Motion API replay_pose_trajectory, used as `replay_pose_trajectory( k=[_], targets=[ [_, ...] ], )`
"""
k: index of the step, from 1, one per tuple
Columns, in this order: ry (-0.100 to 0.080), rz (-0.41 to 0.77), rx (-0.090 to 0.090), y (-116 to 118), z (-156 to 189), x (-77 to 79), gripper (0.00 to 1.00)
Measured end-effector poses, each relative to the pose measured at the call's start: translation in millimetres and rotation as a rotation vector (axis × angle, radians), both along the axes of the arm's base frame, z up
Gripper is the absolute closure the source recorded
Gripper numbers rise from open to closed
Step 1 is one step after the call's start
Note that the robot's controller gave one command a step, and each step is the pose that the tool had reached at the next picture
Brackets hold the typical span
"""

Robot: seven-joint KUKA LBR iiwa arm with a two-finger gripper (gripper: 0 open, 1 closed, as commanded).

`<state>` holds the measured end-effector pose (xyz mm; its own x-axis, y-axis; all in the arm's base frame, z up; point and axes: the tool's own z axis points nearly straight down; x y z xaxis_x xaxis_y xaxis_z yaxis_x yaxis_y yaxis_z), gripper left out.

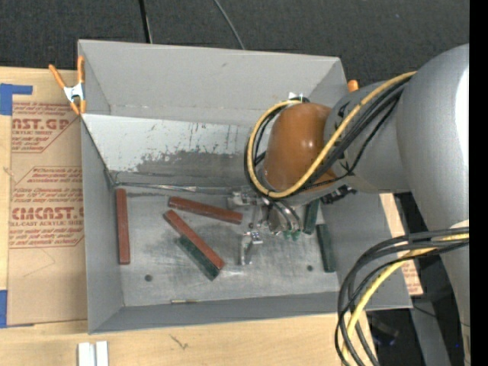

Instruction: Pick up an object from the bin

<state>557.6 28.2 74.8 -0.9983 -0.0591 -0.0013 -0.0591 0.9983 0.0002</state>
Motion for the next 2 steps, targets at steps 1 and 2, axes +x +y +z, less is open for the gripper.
replay_pose_trajectory(
  k=[1, 2],
  targets=[
    [0.003, 0.019, 0.001, 38.0, -0.7, 3.6, 1.00],
    [0.003, 0.019, 0.001, 38.0, -0.7, 3.7, 1.00]
  ],
)
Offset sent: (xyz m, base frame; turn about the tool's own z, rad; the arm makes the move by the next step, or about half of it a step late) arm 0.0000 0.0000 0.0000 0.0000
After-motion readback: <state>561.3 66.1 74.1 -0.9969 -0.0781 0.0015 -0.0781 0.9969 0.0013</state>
